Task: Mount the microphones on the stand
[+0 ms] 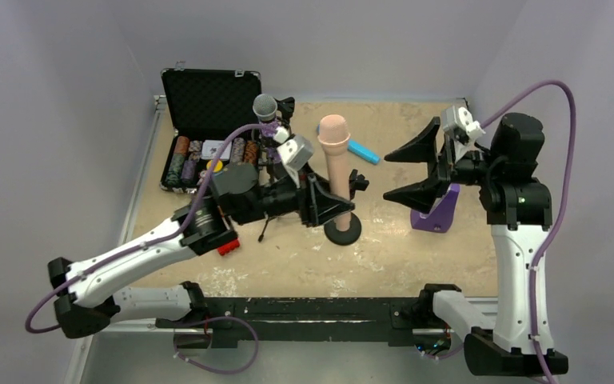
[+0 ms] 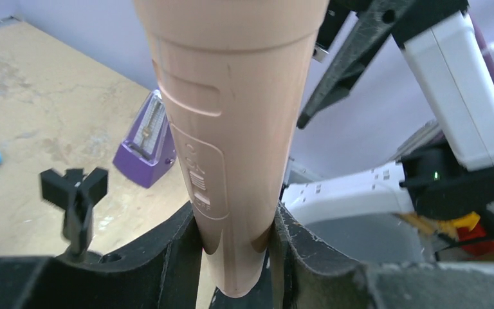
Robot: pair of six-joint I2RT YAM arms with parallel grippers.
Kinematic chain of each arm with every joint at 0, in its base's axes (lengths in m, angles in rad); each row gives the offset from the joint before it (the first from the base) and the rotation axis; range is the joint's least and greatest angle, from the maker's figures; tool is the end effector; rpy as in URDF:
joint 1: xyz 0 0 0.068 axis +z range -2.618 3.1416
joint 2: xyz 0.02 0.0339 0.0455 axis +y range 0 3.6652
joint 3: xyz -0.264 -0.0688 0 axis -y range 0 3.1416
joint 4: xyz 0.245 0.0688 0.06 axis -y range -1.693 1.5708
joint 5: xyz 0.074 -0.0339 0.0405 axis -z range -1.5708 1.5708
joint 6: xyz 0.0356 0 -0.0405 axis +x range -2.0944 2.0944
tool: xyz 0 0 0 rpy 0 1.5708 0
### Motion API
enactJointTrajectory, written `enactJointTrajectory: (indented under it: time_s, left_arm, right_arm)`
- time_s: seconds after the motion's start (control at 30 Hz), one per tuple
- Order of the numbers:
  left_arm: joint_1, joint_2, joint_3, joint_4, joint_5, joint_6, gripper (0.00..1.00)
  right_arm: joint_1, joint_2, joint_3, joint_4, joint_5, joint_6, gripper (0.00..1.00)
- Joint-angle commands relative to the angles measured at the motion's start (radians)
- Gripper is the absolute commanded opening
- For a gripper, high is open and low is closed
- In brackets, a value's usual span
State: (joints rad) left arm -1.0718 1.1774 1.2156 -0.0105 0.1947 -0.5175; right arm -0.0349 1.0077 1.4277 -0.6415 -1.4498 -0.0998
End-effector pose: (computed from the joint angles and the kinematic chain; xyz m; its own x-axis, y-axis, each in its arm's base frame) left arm 0.1233 -0.2406 0.4297 -0.4604 -0.1694 -0.8714 0.8357 0.2484 -0.4899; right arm 0.1558 0.0299 0.4742 -0.1225 -0.0078 -0.9924 -0.9807 0.1544 0.1198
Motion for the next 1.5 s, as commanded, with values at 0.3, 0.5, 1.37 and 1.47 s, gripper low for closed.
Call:
enactJointTrajectory:
  time_s: [0.3, 0.5, 1.37, 1.47]
  left_arm:
    - [0.015, -0.348, -0.226, -0.513, 0.011, 0.455, 0.0]
    - [0.016, -0.34, -0.255, -0.545, 0.033, 0.498, 0.0]
    - [0.016, -0.257, -0.325, -0.26, 0.33, 0.3, 0.0]
    - [0.015, -0.248, -0.323, -0.258, 0.333, 0.298, 0.0]
  right_arm:
    - [0.021, 0.043, -0.083, -0.618, 0.16, -1.106, 0.98]
    - [0.079, 0.136, -0.046, -0.823, 0.202, -1.348, 0.97]
    - [0.4, 0.169, 0.081, -0.654, 0.096, -0.837, 0.98]
    - [0.421, 0.174, 0.081, -0.655, 0.095, -0.83, 0.98]
